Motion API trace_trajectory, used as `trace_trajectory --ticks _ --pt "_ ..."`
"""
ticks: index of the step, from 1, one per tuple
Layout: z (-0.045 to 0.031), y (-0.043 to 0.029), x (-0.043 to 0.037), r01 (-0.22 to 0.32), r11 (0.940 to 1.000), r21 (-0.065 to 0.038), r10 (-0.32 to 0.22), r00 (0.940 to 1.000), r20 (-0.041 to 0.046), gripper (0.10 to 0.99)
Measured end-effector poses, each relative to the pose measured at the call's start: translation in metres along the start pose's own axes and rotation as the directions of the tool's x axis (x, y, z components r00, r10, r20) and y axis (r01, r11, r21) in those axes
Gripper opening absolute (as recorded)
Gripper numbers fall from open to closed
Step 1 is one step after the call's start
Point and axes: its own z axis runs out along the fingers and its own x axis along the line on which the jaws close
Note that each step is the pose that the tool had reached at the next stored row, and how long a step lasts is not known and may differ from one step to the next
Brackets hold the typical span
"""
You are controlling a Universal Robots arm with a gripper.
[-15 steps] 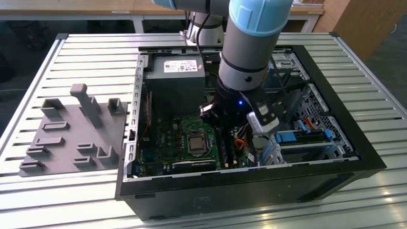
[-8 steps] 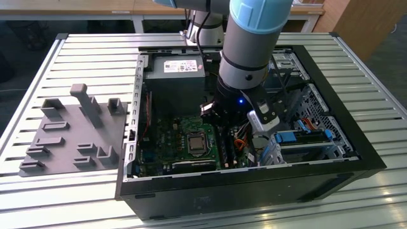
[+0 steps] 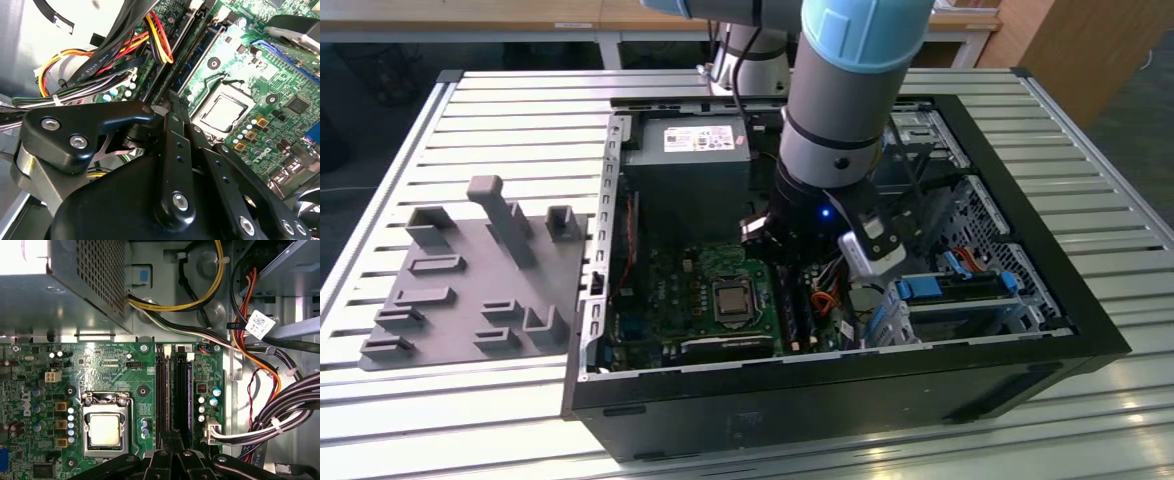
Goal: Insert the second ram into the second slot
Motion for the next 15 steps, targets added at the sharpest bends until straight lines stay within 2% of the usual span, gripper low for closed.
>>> trace_trajectory --ticks 11,14,15 --pt "0.0132 -0.0002 -0.0003 0.0 1.0 0.005 0.0 1.0 -0.0005 0.106" --pt "0.0128 -0.0002 -0.0003 0.0 1.0 0.009 0.0 1.0 -0.0011 0.106" --pt "0.0122 0.0 -0.0004 0.0 1.0 0.007 0.0 1.0 -0.0004 0.106"
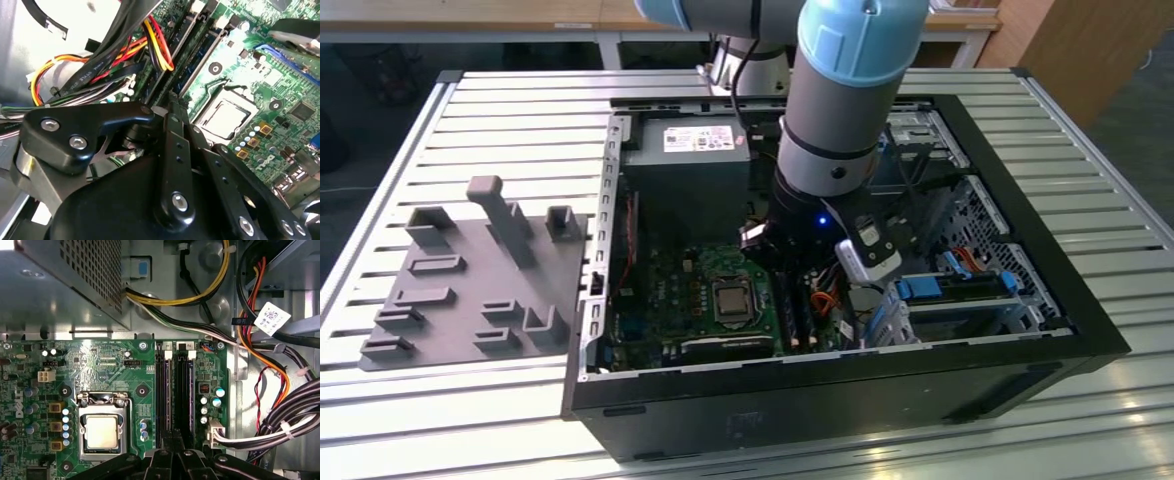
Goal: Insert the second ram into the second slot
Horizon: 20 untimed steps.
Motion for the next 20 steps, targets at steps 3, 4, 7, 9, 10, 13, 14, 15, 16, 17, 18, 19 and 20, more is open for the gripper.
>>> trace_trajectory --ticks 3,4,7,9,10,13,14,15,16,17,18,19,20 --pt "-0.0084 0.0002 0.0002 0.0 1.0 -0.003 0.0 1.0 0.0008 0.106" --pt "-0.0119 -0.0001 0.0004 0.0 1.0 -0.002 0.0 1.0 0.0005 0.106" --pt "-0.0165 -0.0001 0.0005 0.0 1.0 -0.002 0.0 1.0 0.0005 0.106" --pt "-0.0196 -0.0002 0.0006 0.0 1.0 -0.002 0.0 1.0 0.0005 0.106" --pt "-0.0203 -0.0002 0.0006 0.0 1.0 -0.002 0.0 1.0 0.0005 0.106" --pt "-0.0219 -0.0002 0.0007 0.0 1.0 -0.002 0.0 1.0 0.0005 0.106" --pt "-0.0223 -0.0002 0.0007 0.0 1.0 -0.002 0.0 1.0 0.0004 0.106" --pt "-0.0227 -0.0002 0.0007 0.0 1.0 -0.002 0.0 1.0 0.0004 0.106" --pt "-0.023 -0.0002 0.0007 0.0 1.0 -0.002 0.0 1.0 0.0004 0.106" --pt "-0.0231 -0.0002 0.0007 0.0 1.0 -0.002 0.0 1.0 0.0005 0.106" --pt "-0.0233 -0.0002 0.0007 0.0 1.0 -0.002 0.0 1.0 0.0005 0.106" --pt "-0.0237 -0.0002 0.0007 0.0 1.0 -0.002 0.0 1.0 0.0004 0.106" --pt "-0.0244 -0.0002 0.0007 0.0 1.0 -0.002 0.0 1.0 0.0003 0.106"
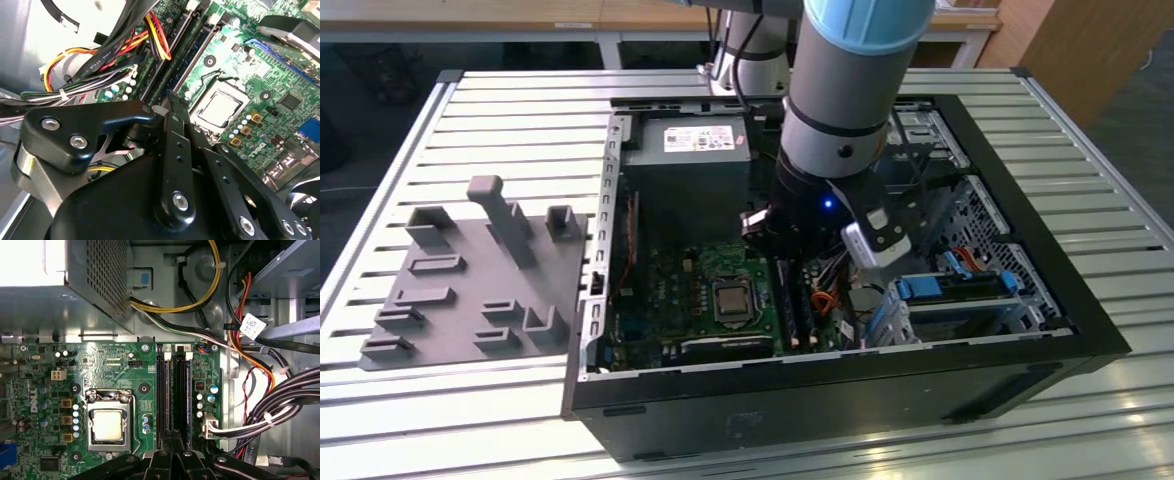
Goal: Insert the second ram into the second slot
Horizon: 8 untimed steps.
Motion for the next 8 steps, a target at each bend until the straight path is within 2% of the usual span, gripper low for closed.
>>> trace_trajectory --ticks 8 --pt "-0.0054 0.0 0.0002 0.0 1.0 0.0 0.0 1.0 0.0 0.106"
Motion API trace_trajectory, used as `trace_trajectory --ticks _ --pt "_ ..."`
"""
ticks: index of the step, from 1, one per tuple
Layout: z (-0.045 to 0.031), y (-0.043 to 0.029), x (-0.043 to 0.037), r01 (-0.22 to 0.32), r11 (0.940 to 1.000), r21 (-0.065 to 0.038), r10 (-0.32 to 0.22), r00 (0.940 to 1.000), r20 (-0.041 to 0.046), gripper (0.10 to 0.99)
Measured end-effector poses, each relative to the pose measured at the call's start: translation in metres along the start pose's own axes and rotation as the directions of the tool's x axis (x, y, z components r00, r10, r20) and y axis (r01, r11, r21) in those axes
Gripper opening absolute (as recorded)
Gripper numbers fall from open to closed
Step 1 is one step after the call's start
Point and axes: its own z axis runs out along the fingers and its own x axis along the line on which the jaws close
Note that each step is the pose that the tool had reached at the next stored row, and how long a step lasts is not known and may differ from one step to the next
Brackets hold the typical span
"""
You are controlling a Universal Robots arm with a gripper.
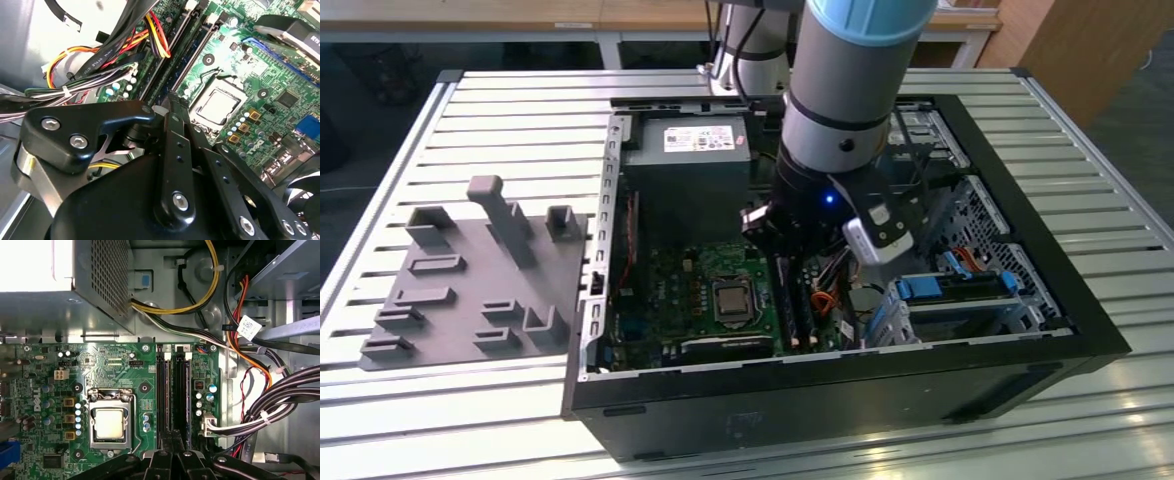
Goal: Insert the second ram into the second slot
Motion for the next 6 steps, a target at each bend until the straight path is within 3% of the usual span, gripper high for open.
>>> trace_trajectory --ticks 6 --pt "-0.0008 0.0 0.0 0.0 1.0 0.0 0.0 1.0 0.0 0.106"
